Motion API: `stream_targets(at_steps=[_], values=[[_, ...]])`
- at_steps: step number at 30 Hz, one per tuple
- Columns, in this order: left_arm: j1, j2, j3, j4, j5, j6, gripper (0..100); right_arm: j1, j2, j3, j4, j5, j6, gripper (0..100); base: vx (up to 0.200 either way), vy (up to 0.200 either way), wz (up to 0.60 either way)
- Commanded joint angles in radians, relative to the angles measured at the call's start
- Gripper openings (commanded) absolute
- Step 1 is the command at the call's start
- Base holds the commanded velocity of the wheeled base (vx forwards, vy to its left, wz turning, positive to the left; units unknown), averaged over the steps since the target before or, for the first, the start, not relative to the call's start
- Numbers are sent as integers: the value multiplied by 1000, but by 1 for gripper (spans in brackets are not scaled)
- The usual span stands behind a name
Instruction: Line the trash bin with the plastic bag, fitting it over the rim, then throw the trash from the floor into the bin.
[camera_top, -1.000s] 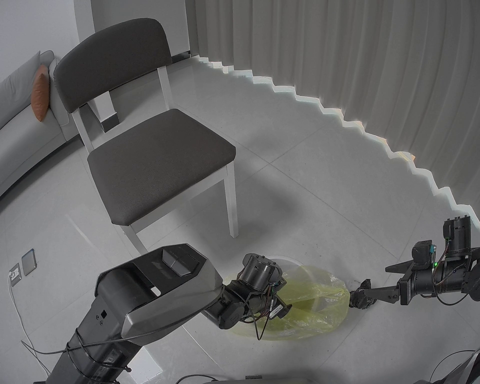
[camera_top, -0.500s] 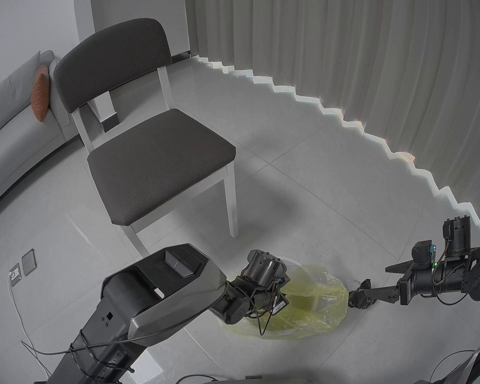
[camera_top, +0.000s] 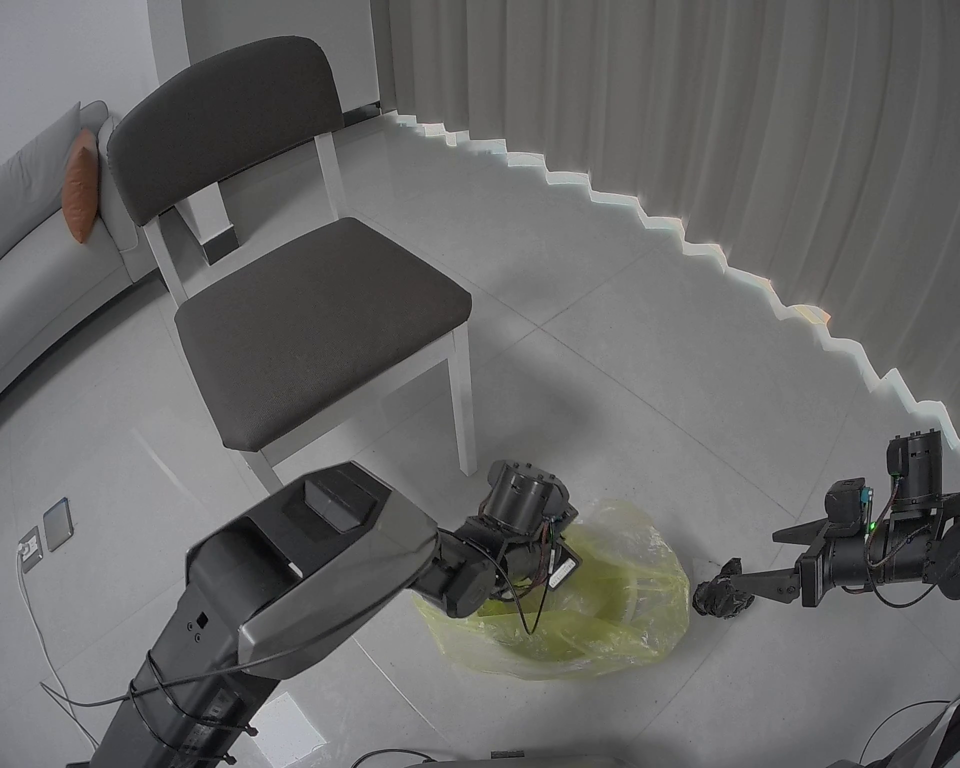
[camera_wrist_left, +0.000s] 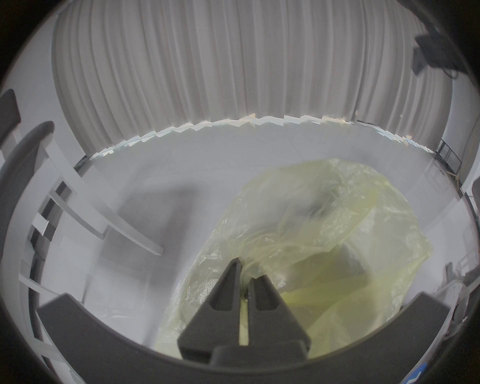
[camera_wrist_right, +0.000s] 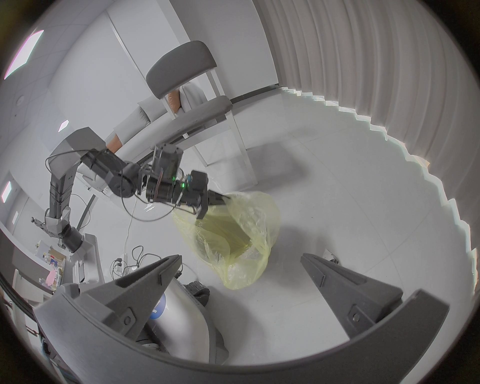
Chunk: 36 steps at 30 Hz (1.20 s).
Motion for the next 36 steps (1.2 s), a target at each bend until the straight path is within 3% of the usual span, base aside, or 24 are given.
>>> stream_targets(at_steps=[1,5,13,21,36], values=[[36,-45,-34,27,2,-3,0,0,3,-1,-1,0,0,100,0,0,0],[59,-50,-57,65,2,-3,0,0,10,-1,-1,0,0,100,0,0,0],[94,104,-407,278,2,-30,0,-2,40,-1,-2,0,-6,100,0,0,0],[81,191,-407,415,1,-79,0,-12,60,-6,-2,2,-8,100,0,0,0],[75,104,-407,409,-1,-147,0,-12,60,-1,-2,2,-9,100,0,0,0]])
